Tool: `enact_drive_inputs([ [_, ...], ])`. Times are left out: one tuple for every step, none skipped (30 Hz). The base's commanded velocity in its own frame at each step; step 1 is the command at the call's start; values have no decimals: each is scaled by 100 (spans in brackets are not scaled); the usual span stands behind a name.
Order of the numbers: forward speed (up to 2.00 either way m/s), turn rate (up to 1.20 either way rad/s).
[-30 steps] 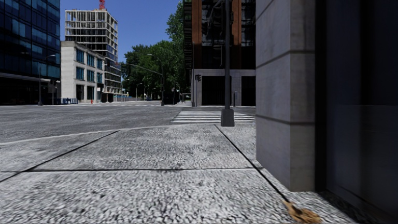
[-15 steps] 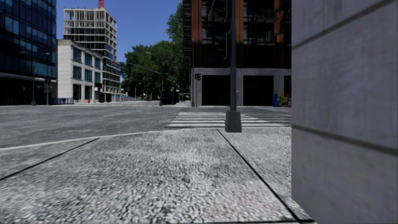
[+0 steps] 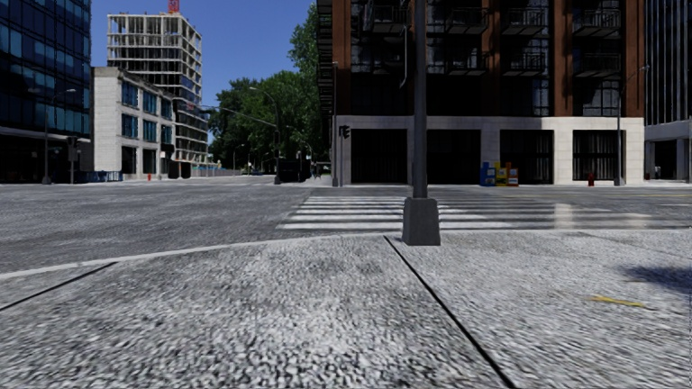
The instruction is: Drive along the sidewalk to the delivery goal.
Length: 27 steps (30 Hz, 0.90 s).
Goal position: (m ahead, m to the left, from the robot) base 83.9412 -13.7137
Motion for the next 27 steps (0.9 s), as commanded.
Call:
enact_drive_inputs([
  [200, 0],
  [200, 0],
  [200, 0],
  [200, 0],
  [200, 0],
  [200, 0],
  [200, 0],
  [200, 0],
  [200, 0],
  [200, 0],
  [200, 0],
  [200, 0],
  [200, 0],
  [200, 0],
  [200, 0],
  [200, 0],
  [200, 0],
  [200, 0],
  [200, 0],
  [200, 0],
  [200, 0],
  [200, 0],
  [200, 0],
  [200, 0],
  [200, 0],
  [200, 0],
  [200, 0],
])
